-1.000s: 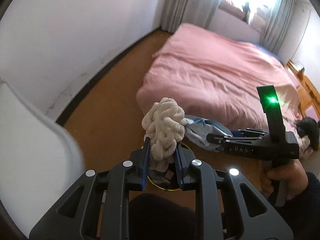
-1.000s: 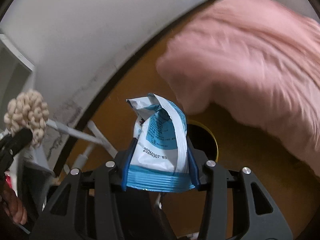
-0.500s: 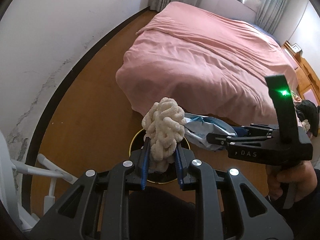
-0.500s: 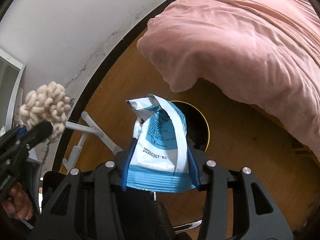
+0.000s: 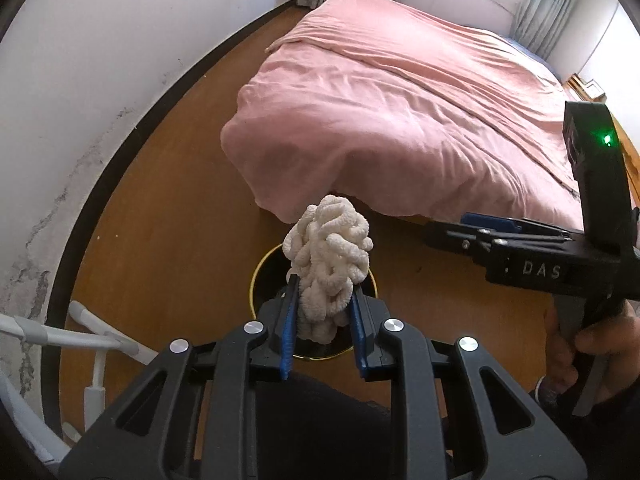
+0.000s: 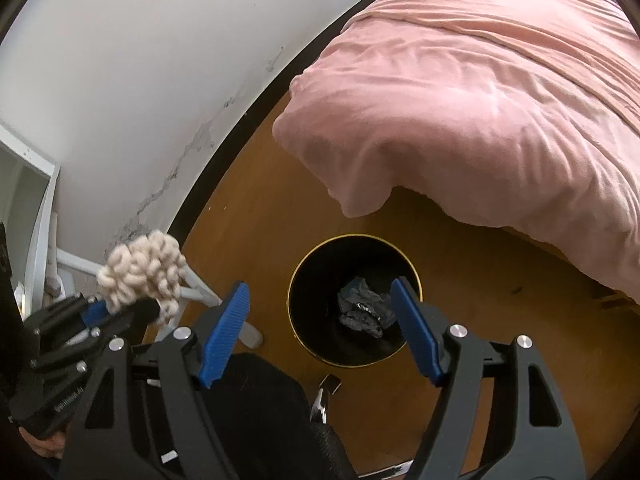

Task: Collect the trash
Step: 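Carry the snack bag and beige cloth over the black bin and open both tools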

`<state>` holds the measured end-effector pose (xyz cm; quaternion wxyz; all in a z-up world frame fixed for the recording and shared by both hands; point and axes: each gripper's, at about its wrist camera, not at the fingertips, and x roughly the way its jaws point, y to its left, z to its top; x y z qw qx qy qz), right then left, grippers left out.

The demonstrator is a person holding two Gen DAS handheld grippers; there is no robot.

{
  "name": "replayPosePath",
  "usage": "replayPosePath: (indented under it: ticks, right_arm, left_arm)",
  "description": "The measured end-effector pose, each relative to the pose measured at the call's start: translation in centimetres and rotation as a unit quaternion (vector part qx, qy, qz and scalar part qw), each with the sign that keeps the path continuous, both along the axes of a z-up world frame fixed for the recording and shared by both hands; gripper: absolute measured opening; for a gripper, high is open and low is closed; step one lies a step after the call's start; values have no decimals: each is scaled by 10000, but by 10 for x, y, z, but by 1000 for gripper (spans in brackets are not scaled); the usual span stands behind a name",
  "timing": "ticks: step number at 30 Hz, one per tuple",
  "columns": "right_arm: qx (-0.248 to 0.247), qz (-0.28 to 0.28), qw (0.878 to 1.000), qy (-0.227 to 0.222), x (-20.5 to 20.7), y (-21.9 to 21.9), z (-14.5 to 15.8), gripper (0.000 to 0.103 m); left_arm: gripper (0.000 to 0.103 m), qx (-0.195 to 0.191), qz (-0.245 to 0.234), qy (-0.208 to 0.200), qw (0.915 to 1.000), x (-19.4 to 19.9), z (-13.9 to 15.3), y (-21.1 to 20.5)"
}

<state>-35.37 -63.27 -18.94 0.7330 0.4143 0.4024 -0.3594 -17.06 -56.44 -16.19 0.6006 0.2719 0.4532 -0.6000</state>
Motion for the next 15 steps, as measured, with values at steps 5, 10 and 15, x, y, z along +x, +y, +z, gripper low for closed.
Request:
replayPosePath:
  ticks: [5,10,15]
  right_arm:
    - [-116,-305,9994,-97,-12,-7,6,71]
    - [-148,-335,9993,-100,-14,-8,8,71]
    - [-255,-155,9995,-54,-2,-3,10,71]
  left_arm:
    - [44,-51,-104,100,9999,-7,3,-8]
    - [69,-263,-42,39,9996,-7,15,-4]
    - [77,-328,135,-5,9994,7,28,16]
